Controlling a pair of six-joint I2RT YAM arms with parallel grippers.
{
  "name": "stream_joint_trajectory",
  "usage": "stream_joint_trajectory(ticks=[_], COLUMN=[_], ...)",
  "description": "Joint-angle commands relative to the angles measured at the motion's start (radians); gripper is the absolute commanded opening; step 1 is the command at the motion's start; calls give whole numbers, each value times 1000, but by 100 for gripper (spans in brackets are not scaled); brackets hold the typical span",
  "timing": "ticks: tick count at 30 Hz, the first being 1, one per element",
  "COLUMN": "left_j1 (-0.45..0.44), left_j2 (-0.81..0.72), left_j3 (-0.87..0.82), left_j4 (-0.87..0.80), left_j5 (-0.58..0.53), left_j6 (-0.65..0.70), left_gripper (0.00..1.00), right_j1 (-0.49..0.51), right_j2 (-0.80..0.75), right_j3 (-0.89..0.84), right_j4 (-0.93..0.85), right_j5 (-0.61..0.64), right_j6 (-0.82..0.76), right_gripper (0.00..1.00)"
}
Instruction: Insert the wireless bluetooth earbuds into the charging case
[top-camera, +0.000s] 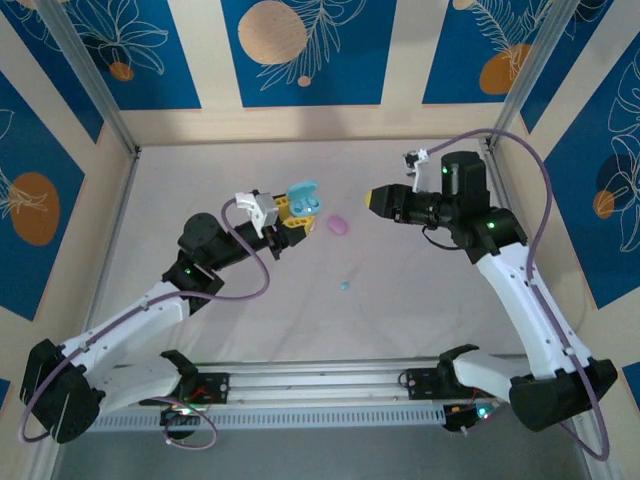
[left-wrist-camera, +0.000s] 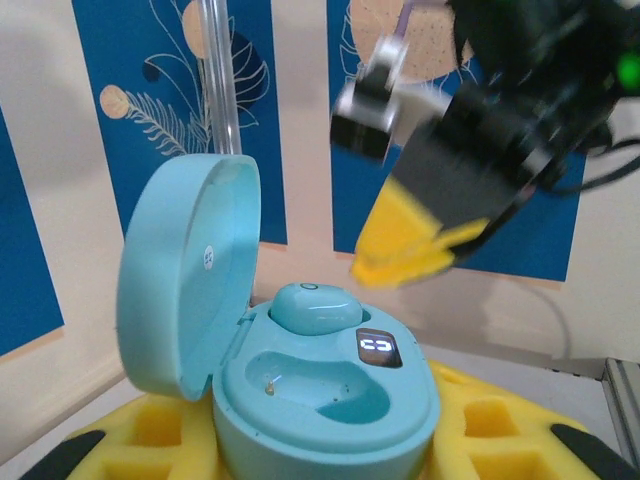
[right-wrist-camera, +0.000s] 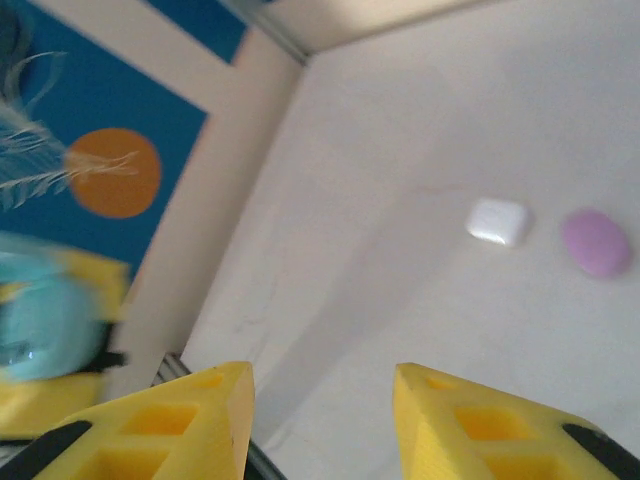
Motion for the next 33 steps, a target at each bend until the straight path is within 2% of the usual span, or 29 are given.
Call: stream_joint_trajectory(ticks=[1,4,7,17,33], left_j1=[-7,-7,-6,-7,-7], left_j2=[-33,-44,-43,-41,-26], left_j3=[1,-3,-2,-2,1], left_j4=[51,57,59,59,55], left_j5=[-17,-23,-26,-35,-32], left_j6=[-1,-8,-13,-21,-9], left_gripper=[34,34,34,34,34], right_j1=[-12,2,38,221,323], right_j2=[59,141,240,498,765], right_j3=[-88,-127,-135,-105,76], right_j4=[-57,-72,-104,-117,-192], right_j5=[-30,-103,-102,23,281], right_j6=[47,25,-13,-79,-187], right_gripper=[41,39,37,36,37])
